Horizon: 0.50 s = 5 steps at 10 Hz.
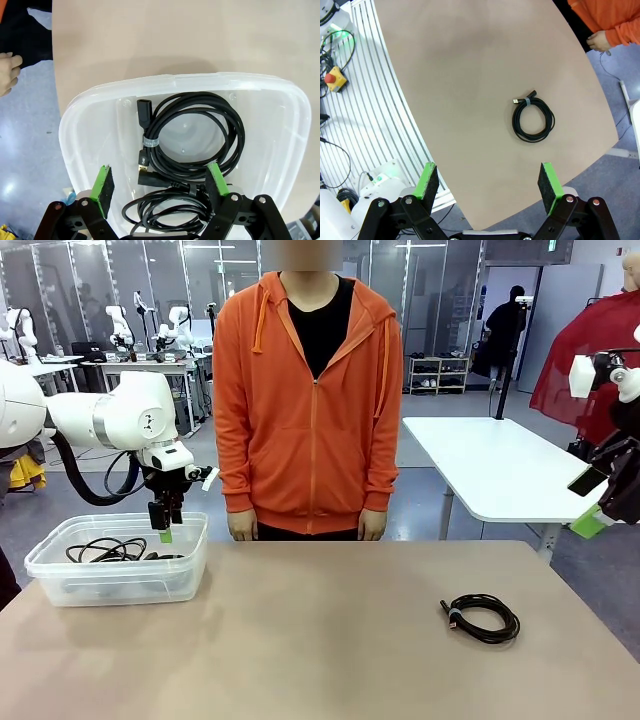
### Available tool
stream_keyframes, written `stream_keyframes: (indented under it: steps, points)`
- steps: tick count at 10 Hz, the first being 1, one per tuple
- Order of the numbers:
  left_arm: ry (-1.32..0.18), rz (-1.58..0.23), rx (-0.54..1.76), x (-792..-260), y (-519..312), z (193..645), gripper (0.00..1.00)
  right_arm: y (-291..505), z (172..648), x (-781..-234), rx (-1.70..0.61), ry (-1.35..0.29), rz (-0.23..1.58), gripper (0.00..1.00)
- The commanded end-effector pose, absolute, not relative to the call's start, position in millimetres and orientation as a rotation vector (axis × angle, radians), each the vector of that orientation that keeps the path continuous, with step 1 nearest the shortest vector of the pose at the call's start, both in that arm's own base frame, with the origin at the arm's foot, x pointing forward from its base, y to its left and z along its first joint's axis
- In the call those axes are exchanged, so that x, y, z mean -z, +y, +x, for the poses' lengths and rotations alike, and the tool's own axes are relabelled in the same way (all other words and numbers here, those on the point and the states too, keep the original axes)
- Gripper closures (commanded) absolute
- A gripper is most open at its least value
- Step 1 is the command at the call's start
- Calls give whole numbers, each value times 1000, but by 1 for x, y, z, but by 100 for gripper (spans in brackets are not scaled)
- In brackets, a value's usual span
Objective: Organize and store the cables.
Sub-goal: Place the USB Extension Cable into the Organizing box.
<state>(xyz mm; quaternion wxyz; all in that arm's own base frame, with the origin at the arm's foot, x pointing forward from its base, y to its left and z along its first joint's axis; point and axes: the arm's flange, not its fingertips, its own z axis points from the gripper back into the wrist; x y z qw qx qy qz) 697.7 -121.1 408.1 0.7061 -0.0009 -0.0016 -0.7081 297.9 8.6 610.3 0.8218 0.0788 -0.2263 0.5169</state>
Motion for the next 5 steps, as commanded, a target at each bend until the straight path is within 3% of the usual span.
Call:
stream_keyframes:
  steps: [1,4,5]
  points:
    - [-14,-1,1581,-408,-119,699,8,9,298,-612,-1092,-475,167,0]
    - [-4,-2,1574,-408,-121,698,7,9,298,-612,-1092,-475,167,0]
    - [-47,-19,1619,-423,-123,678,7,9,298,-610,-1100,-481,168,0]
